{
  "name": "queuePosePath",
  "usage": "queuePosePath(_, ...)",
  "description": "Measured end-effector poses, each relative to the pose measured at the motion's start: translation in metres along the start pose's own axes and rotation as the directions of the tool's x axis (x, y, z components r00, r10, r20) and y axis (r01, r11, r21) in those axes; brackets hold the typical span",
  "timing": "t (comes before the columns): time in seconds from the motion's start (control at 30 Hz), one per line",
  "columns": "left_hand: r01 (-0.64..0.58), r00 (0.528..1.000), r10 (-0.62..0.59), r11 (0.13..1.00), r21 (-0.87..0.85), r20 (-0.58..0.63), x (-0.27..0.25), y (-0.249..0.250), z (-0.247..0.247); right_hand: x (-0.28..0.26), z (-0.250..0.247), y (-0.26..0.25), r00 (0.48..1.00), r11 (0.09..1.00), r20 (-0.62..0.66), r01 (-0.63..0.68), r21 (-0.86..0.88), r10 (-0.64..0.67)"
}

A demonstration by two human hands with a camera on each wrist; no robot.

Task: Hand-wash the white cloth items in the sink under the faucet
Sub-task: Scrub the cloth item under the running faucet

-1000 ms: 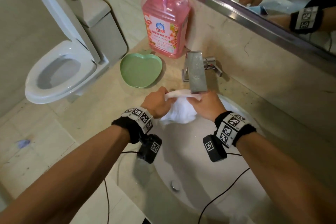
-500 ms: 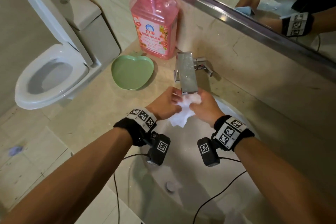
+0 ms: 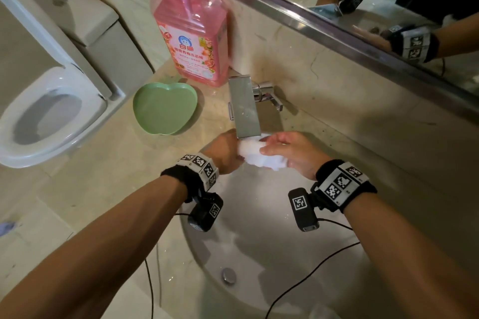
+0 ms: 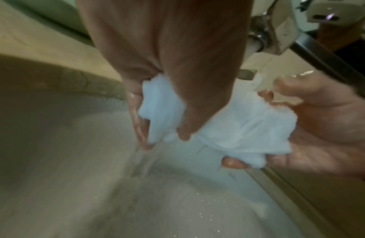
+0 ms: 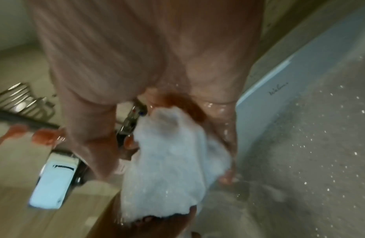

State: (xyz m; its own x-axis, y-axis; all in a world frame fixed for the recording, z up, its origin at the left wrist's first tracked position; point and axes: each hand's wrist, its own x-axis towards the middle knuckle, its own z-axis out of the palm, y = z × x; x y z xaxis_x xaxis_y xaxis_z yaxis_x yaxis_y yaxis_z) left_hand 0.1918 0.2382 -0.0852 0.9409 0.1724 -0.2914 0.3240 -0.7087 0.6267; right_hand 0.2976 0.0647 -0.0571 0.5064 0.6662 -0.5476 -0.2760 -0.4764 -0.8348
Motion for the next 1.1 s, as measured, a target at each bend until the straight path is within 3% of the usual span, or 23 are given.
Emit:
queuePosePath(0.07,-0.070,0.997,0.073,0.995,0.075,-0.031,-0.002,0.006,-0.007,0.005,-0.001,0.001,0.993,0.992,0.037,-0.111,0.055,0.109)
queuePosePath(0.13,-0.025,0.997,0.034,0.992,0.123,-0.074,-0.003,0.008,-0.012,0.009,0.008,0.000,0.980,0.982,0.075,-0.188,0.016,0.186)
queuePosePath(0.2,0.042,0.995,-0.026,0.985,0.169,-0.098,-0.002,0.012,-0.017,0.014,0.022,0.000,0.974,0.971,0.106,-0.182,-0.153,0.199)
queuePosePath(0.27,0.015,0.997,0.001,0.978,0.208,-0.075,-0.002,0.018,-0.020,0.021,0.033,0.000,0.987,0.924,0.064,-0.116,-0.365,0.149)
queuePosePath(0.33,0.062,0.996,-0.045,0.969,0.239,-0.077,-0.003,0.018,-0.020,0.026,0.038,0.000,0.998,0.822,0.023,-0.036,-0.569,0.060)
queuePosePath(0.43,0.195,0.976,-0.173,0.966,0.168,-0.133,-0.003,0.021,-0.014,0.031,0.042,0.000,0.989,0.527,0.057,0.122,-0.841,-0.137)
queuePosePath(0.57,0.258,0.964,-0.264,0.950,0.175,0.013,0.006,0.028,-0.002,0.036,0.035,0.007,0.975,0.372,0.081,0.154,-0.915,-0.206)
queuePosePath(0.7,0.159,0.968,-0.219,0.912,0.377,0.120,0.008,0.023,0.011,0.038,0.032,0.013,0.968,0.252,0.124,0.178,-0.951,-0.217)
queuePosePath(0.77,0.156,0.960,-0.226,0.921,0.357,0.164,0.012,0.022,0.012,0.036,0.031,0.017,0.964,0.268,0.107,0.172,-0.948,-0.243)
queuePosePath(0.87,0.180,0.961,-0.212,0.966,0.185,0.176,0.012,0.023,0.003,0.032,0.028,0.018,0.964,0.336,0.073,0.160,-0.928,-0.256)
queuePosePath(1.0,0.241,0.967,-0.244,0.969,0.042,0.070,0.006,0.012,-0.005,0.034,0.024,0.002,0.987,0.641,0.021,0.119,-0.758,-0.159)
queuePosePath(1.1,0.268,0.956,-0.259,0.962,-0.052,0.139,-0.007,-0.001,-0.012,0.031,0.026,-0.006,0.977,0.834,0.102,0.214,-0.508,-0.188)
